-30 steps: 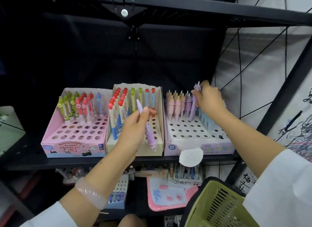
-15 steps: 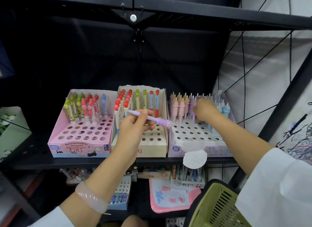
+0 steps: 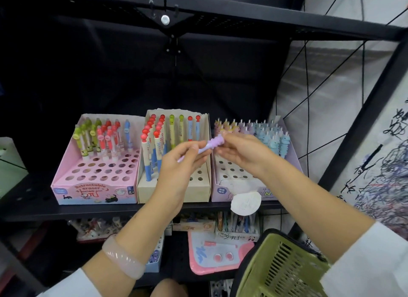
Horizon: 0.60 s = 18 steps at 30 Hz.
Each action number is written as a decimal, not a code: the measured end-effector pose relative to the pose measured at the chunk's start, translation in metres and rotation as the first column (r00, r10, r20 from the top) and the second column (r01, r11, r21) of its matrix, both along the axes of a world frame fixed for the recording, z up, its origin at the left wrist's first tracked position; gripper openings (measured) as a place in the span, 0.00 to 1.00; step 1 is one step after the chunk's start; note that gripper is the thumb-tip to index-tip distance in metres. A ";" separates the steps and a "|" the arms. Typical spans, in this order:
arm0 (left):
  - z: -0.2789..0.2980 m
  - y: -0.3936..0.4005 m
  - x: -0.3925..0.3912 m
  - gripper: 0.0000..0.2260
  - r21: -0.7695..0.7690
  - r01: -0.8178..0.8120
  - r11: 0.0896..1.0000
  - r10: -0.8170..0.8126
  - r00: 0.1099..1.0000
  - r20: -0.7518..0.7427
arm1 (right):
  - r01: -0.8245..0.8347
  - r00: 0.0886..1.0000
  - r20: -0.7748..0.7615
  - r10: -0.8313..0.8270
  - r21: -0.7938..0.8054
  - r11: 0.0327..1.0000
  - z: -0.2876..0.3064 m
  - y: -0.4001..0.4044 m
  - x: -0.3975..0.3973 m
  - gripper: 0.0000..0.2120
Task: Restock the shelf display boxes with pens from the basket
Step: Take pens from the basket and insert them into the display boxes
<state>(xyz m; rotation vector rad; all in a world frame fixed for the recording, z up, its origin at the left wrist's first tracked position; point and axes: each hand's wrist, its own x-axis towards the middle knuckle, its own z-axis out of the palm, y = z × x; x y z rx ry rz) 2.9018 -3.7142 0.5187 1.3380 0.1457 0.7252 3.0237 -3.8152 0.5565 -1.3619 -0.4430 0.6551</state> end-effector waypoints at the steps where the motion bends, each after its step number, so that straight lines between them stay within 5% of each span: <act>1: -0.001 -0.001 0.000 0.09 0.045 0.018 0.999 -0.017 1.000 -0.023 | 0.045 0.998 0.049 -0.046 0.018 0.999 0.004 -0.001 0.002 0.09; 3: -0.003 0.002 -0.002 0.09 0.171 0.046 0.984 -0.032 0.996 -0.088 | 0.207 0.952 0.228 -0.203 0.006 0.978 0.015 -0.008 0.012 0.10; 6: -0.004 0.009 -0.001 0.10 0.383 0.065 0.922 0.010 0.982 -0.189 | 0.541 0.684 0.578 -0.445 0.007 0.841 0.035 -0.025 0.040 0.07; 10: -0.009 0.013 0.003 0.16 0.500 0.076 0.863 0.063 0.965 -0.255 | 0.693 0.360 0.893 -0.271 -0.062 0.718 0.038 -0.038 0.068 0.07; 18: -0.020 0.016 0.008 0.15 0.530 0.102 0.842 0.068 0.954 -0.292 | 0.722 0.279 0.960 -0.029 -0.190 0.665 0.025 -0.031 0.079 0.11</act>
